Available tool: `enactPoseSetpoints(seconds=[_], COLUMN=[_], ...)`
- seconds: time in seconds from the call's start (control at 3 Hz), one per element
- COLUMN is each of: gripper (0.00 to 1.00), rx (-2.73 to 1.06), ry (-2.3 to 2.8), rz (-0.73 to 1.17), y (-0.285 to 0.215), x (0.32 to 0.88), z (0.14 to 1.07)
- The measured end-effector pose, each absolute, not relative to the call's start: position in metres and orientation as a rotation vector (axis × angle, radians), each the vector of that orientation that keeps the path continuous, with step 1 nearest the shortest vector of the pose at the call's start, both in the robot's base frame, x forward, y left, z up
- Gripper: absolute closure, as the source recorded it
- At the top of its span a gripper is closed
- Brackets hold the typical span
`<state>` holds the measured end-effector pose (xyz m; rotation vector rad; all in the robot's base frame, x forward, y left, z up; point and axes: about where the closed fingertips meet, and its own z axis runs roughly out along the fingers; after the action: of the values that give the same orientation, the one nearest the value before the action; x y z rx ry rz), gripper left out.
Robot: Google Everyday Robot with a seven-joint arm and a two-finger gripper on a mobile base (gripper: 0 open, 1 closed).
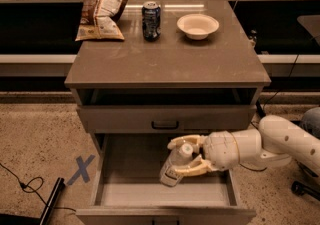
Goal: Pick blue plastic bottle from middle drawer and place on counter
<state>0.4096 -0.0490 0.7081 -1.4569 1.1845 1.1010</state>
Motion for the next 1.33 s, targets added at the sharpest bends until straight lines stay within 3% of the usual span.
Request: enactPoseSetpoints(seconds=[1.0, 1.33], gripper=[1.00, 1.00], rx=[-1.504, -1.523], ry=[1.237, 1.231], rz=[1.067, 1.078], y=[-0.032, -0.029], x=[0.418, 0.432], z=[0.766, 0.828])
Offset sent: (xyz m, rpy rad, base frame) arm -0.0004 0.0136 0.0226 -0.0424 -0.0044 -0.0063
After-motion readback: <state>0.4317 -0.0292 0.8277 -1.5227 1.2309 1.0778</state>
